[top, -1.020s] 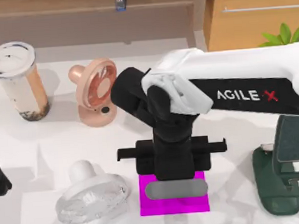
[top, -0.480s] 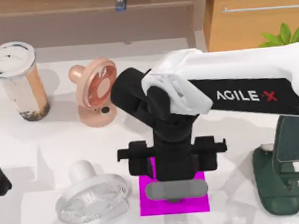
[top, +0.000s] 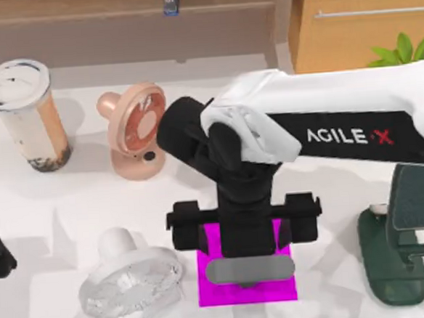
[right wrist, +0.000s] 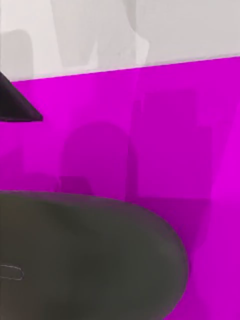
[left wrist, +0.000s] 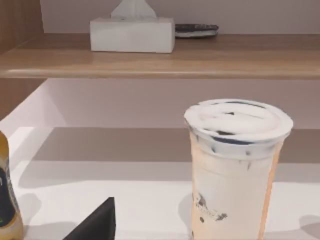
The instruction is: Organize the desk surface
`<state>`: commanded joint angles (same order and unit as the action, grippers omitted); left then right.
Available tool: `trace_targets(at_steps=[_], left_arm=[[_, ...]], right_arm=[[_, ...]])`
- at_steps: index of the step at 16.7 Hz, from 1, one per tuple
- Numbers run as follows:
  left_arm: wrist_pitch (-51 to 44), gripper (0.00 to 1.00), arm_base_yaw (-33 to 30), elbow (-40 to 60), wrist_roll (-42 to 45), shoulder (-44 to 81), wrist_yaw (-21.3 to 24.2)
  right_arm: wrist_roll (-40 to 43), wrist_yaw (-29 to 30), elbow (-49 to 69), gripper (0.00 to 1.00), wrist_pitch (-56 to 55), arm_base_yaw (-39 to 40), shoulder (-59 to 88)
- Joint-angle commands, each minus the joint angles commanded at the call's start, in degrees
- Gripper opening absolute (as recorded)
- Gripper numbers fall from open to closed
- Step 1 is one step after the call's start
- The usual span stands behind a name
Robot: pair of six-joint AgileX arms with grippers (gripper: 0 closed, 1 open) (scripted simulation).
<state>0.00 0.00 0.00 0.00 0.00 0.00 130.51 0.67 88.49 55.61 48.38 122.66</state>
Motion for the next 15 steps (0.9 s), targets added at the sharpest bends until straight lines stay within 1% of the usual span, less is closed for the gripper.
trace_targets(at_steps=[2, 4, 7, 11, 15], left_arm=[[0.00, 1.00, 0.00, 0.00, 0.00, 0.00, 0.00], [0.00, 1.00, 0.00, 0.00, 0.00, 0.00, 0.00], [0.00, 1.00, 0.00, 0.00, 0.00, 0.00, 0.00], [0.00, 1.00, 0.00, 0.00, 0.00, 0.00, 0.00], [0.00, 1.00, 0.00, 0.00, 0.00, 0.00, 0.00]], right_arm=[[-0.01, -0.01, 0.01, 1.00, 0.01, -0.08, -0.04], [-1.74, 0.35, 1.38, 1.00, 0.38, -1.42, -1.04], [-8.83, 1.39, 5.51, 1.00, 1.76, -6.40, -3.76], [-24.67, 2.46, 11.62, 1.00, 4.54, -16.89, -7.64], [-44.88, 2.53, 15.73, 1.00, 8.17, -29.97, -9.38]])
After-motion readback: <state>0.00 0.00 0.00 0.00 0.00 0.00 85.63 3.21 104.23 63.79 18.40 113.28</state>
